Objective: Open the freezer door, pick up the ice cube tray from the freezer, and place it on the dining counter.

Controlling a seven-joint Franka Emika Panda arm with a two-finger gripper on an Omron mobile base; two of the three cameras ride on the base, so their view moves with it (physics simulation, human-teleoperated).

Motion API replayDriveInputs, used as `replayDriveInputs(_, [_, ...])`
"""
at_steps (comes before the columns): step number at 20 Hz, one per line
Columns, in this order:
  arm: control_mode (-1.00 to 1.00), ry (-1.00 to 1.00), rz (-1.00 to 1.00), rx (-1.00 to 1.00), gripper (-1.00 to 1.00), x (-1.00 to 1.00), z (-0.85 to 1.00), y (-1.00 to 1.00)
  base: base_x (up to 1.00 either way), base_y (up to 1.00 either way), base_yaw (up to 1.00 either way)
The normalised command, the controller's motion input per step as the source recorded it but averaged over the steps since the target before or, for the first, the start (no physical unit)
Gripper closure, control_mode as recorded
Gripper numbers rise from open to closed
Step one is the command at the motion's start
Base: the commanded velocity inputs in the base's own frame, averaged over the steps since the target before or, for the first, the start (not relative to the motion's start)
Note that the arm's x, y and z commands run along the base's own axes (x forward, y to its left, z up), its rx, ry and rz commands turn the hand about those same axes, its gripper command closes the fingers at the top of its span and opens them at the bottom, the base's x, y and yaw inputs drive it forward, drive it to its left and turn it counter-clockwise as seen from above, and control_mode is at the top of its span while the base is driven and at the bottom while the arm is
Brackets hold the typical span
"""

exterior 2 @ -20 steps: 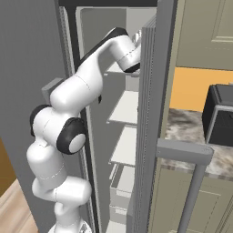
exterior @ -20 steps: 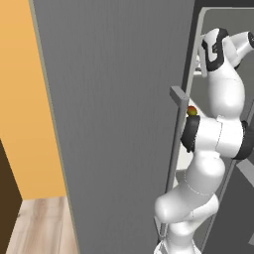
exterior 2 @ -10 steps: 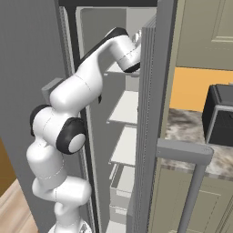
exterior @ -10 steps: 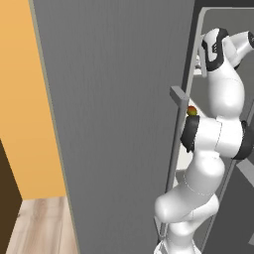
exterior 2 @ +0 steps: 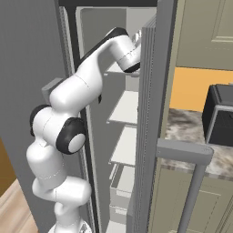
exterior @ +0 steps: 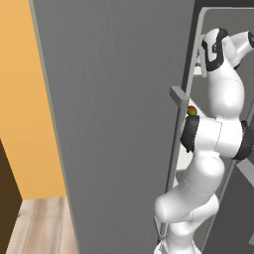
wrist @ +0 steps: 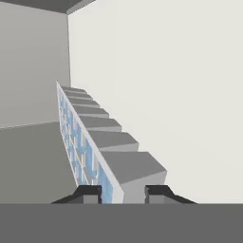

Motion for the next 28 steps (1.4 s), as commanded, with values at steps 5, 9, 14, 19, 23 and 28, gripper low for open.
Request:
replayDriveInputs(5, [-1.00,-0.04,0.00,0.00,1.00,-0.10,0.01,0.00,0.00,0.00,0.00])
replayDriveInputs(9, [-1.00,-0.17,0.00,0.00,1.00,-0.29,0.06,0.00,0.00,0.00,0.00])
replayDriveInputs(14, [-1.00,-0.11,0.00,0.00,1.00,-0.29,0.03,0.00,0.00,0.00,0.00])
replayDriveInputs(19, [-1.00,-0.04,0.00,0.00,1.00,-0.23,0.03,0.00,0.00,0.00,0.00])
replayDriveInputs(23, [-1.00,-0.01,0.00,0.00,1.00,-0.25,0.18,0.00,0.00,0.00,0.00])
replayDriveInputs(28, [-1.00,0.00,0.00,0.00,1.00,-0.41,0.29,0.00,0.00,0.00,0.00])
